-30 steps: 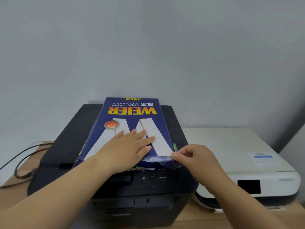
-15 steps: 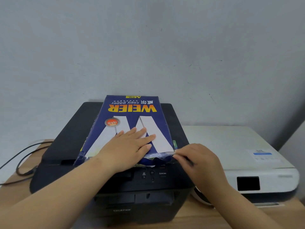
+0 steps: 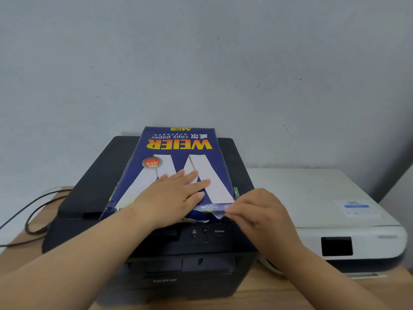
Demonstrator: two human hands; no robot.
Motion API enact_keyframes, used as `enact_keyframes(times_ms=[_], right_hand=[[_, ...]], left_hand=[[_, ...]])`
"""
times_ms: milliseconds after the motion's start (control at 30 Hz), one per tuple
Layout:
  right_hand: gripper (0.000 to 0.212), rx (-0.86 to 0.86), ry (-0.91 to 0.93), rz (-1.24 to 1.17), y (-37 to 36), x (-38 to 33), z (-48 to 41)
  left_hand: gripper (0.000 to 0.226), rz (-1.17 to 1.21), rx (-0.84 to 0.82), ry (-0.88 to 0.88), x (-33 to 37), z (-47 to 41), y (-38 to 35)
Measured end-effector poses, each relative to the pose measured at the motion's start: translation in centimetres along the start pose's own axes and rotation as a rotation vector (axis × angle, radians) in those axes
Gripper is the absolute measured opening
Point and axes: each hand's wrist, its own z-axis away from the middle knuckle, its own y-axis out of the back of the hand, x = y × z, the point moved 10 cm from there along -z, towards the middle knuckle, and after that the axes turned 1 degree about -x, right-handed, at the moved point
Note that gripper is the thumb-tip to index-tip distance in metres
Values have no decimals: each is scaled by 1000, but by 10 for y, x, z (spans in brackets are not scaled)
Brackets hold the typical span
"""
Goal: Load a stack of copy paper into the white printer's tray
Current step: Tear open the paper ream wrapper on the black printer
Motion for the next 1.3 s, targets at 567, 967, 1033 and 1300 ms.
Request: enact_keyframes(times_ms=[567,967,1033,1300], right_hand=[[19,38,382,146,5,-25,43],[32,-422,-196,-154,-27,-11,-63],[32,-613,-179,-119,-58,-22,-72],[24,-768,-166,-86,-84,-41,-75]], left_hand=[[47,146,-84,18,-2,-1,0],[38,474,63,168,-88,35,39],[38,364,14,157,-89,38,33],[44,101,-31,45,-77,39,23]])
